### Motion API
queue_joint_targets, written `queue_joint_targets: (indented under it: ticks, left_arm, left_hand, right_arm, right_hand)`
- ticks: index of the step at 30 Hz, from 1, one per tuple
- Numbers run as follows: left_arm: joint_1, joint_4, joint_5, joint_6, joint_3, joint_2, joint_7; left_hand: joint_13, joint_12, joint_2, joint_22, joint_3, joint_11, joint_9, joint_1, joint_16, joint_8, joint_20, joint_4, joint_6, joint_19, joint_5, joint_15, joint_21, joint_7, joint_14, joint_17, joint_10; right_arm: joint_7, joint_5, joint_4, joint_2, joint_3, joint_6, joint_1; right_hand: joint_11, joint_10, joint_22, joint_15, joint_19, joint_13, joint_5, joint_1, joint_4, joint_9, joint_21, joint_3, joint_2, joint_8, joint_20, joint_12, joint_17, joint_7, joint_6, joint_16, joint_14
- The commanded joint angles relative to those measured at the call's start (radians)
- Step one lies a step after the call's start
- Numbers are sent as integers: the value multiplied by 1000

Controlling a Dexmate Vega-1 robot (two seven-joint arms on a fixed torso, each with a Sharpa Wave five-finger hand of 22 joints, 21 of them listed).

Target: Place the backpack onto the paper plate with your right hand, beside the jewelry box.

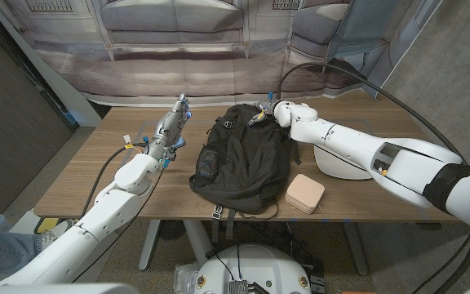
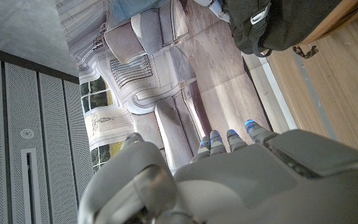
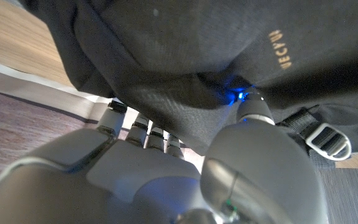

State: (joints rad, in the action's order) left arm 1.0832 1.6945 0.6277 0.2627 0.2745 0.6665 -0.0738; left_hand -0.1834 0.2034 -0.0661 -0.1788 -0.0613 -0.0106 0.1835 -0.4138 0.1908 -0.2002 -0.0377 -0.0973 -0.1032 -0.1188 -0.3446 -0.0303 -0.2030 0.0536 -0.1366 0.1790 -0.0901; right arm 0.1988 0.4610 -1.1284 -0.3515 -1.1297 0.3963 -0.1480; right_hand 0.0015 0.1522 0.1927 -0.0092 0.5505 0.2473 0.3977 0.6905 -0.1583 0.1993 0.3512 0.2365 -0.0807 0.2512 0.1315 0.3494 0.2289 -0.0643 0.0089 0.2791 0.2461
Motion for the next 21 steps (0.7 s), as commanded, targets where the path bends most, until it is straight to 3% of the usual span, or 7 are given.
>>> queue_joint_targets:
  ticks: [1, 8, 15, 21]
  left_arm:
    - [-6, 2, -3, -18, 7, -2, -8]
    - [-7, 6, -5, -19, 6, -1, -11]
    - [-11, 4, -6, -16, 9, -3, -7]
    - [-12, 8, -9, -16, 9, -1, -8]
  left_hand:
    - [-4, 5, -6, -4, -8, 1, 4, -2, 1, -3, -7, -3, 3, -1, 2, 0, -3, -3, 8, 5, 6]
    - [-4, 4, -6, -4, -9, 2, 4, -2, 0, -2, -11, -3, 4, -1, 2, -1, -3, -4, 8, 5, 5]
    - [-4, 4, -7, -4, -11, 4, 4, -3, 0, -1, -13, -3, 2, -1, 3, -1, -3, -4, 8, 5, 7]
    - [-4, 4, -7, -4, -11, 2, 4, -3, 0, -1, -14, -4, 3, -1, 3, 0, -3, -4, 8, 5, 6]
  right_arm:
    - [-78, 24, 31, 8, -3, -27, -24]
    - [-141, 20, 26, 1, 19, -60, -48]
    - [-235, 23, 13, -7, 46, -90, -79]
    - [-281, 17, 0, -18, 69, -119, -100]
  right_hand:
    - [-15, 52, 12, -29, 75, 16, 12, 48, 2, 7, 31, 14, 18, 18, -60, 30, 21, -16, 52, 31, 77]
    - [-38, 128, 25, -87, 177, 42, 14, 132, 3, 16, 86, 31, 60, 46, -184, 74, 72, -47, 147, 94, 213]
    - [-56, 246, 46, -164, 255, 69, -11, 251, -1, 28, 150, 35, 111, 110, -290, 116, 159, -64, 325, 204, 340]
    - [-75, 349, 81, -207, 280, 95, -50, 353, -8, 48, 209, 22, 143, 176, -350, 147, 236, -71, 483, 303, 421]
